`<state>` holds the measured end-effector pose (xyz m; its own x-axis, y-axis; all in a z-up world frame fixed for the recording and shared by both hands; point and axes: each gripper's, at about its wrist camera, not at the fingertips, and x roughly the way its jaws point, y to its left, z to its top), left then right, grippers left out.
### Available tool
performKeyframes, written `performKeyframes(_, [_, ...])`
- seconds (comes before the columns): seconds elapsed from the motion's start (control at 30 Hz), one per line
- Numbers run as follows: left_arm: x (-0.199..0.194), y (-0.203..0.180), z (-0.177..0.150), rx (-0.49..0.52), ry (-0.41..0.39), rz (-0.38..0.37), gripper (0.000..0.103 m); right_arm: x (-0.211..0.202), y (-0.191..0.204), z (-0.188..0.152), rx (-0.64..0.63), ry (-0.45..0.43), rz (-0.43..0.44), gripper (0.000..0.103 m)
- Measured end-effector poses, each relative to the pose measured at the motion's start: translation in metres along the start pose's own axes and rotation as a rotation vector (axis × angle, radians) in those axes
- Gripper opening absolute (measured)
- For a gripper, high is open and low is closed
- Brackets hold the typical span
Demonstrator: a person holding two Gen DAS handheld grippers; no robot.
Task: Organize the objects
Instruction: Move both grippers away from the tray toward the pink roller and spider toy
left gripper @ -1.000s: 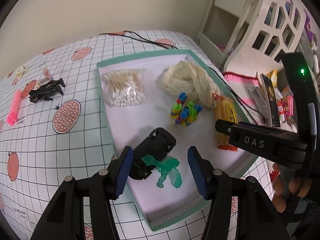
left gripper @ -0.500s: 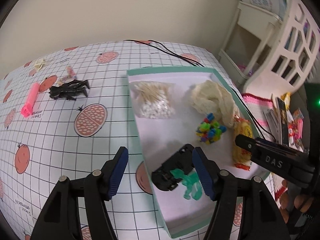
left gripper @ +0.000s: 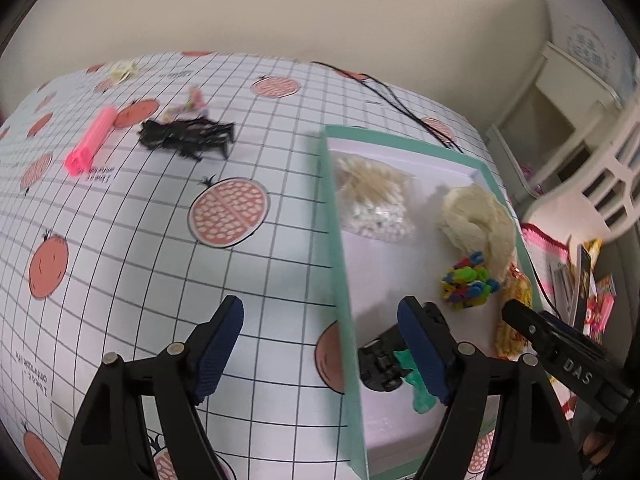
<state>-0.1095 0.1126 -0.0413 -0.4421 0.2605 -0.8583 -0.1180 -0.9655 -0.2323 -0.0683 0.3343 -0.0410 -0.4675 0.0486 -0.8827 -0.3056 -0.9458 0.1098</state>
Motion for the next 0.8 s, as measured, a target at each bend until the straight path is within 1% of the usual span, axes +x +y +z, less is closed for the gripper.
performKeyframes(0.03, [0.001, 0.004, 0.000, -0.022, 0.004, 0.004, 0.092, 0.000, 0.001, 0.000, -0.002, 0.000, 0.000, 0.082])
performKeyframes(0.07, [0.001, 0.007, 0.001, -0.038, 0.004, 0.003, 0.094, 0.001, 0.001, 0.000, -0.006, -0.001, 0.000, 0.084])
performKeyframes(0.23, [0.002, 0.019, 0.003, -0.102, 0.001, 0.005, 0.094, 0.000, 0.003, 0.000, -0.015, -0.013, 0.000, 0.094])
performKeyframes(0.3, [0.002, 0.022, 0.003, -0.111, 0.001, 0.014, 0.095, 0.000, 0.005, 0.000, -0.024, -0.019, -0.001, 0.101])
performKeyframes(0.43, [0.001, 0.026, 0.003, -0.127, -0.001, 0.025, 0.096, 0.000, 0.009, -0.001, -0.044, -0.027, -0.001, 0.103])
performKeyframes(0.63, [0.001, 0.031, 0.005, -0.133, -0.006, 0.039, 0.096, 0.000, 0.012, -0.002, -0.061, -0.036, -0.004, 0.103])
performKeyframes(0.8, [-0.001, 0.038, 0.007, -0.156, -0.012, 0.040, 0.096, -0.006, 0.017, -0.001, -0.072, -0.075, -0.013, 0.103])
